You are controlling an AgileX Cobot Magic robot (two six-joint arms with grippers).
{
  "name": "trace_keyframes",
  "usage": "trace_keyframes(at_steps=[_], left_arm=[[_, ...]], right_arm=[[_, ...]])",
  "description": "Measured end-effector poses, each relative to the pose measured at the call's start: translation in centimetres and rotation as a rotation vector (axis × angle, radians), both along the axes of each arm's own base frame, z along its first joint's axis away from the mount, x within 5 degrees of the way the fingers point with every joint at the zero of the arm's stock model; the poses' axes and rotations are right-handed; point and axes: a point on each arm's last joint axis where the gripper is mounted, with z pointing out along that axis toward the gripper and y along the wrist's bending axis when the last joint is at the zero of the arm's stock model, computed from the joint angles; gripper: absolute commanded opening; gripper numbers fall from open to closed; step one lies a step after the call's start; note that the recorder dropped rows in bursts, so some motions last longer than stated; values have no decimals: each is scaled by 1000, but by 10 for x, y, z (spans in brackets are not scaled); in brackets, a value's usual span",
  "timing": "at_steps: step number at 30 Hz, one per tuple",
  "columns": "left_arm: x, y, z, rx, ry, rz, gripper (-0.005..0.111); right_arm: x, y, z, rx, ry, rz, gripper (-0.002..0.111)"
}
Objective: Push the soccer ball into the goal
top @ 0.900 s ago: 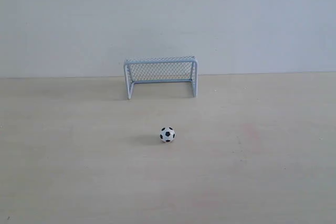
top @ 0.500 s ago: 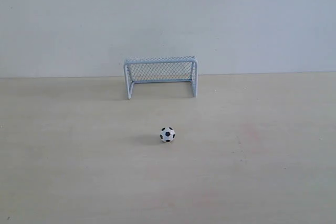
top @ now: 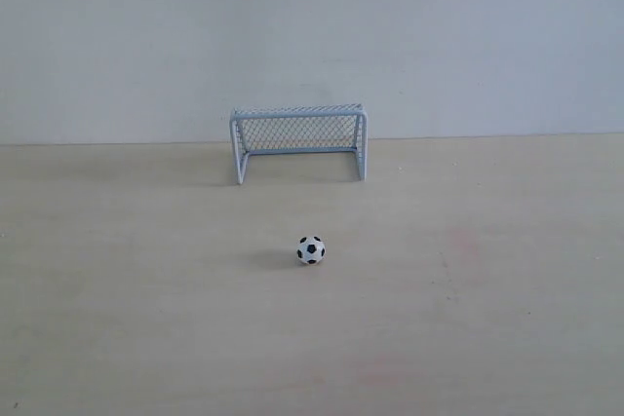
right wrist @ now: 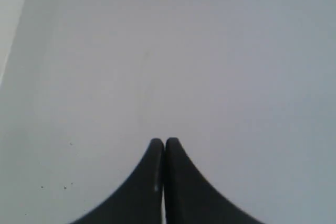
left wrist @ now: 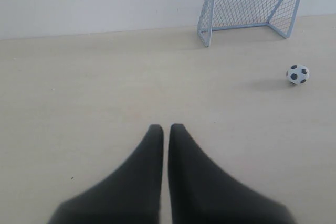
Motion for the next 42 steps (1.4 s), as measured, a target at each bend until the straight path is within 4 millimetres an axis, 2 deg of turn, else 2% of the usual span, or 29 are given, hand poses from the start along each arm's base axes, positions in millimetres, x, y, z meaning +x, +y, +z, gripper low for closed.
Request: trace_keyframes(at_steps=[1,4,6,9,13,18,23,26,30,33,38,42], left_arm=[[0,0,0,0,0,0,4],[0,0,0,0,0,0,4],[0,0,0,0,0,0,4],[0,0,0,0,0,0,4],[0,0,0,0,0,0,4],[0,0,0,0,0,0,4],[0,0,0,0,0,0,4],[0,0,0,0,0,0,4],[0,0,0,0,0,0,4],[0,0,0,0,0,0,4],[0,0,0,0,0,0,4],[0,0,0,0,0,0,4]], right_arm=[[2,-1,13,16,45,-5,0],[44,-5,43,14,417,-100,0],[67,-6,45,2,606,-150,0],[105,-3,41,-32,856,-199,0],[148,6,33,-107,1083,-184,0],[195,34,11,-349,1324,50,0],[230,66,-8,-647,1336,422,0],[250,75,-14,-789,1265,529,0],[274,80,-35,-969,1236,588,0],[290,91,-47,-1143,1233,595,0],[311,136,-67,-1436,1209,584,0],[318,177,-81,-1566,1128,638,0]])
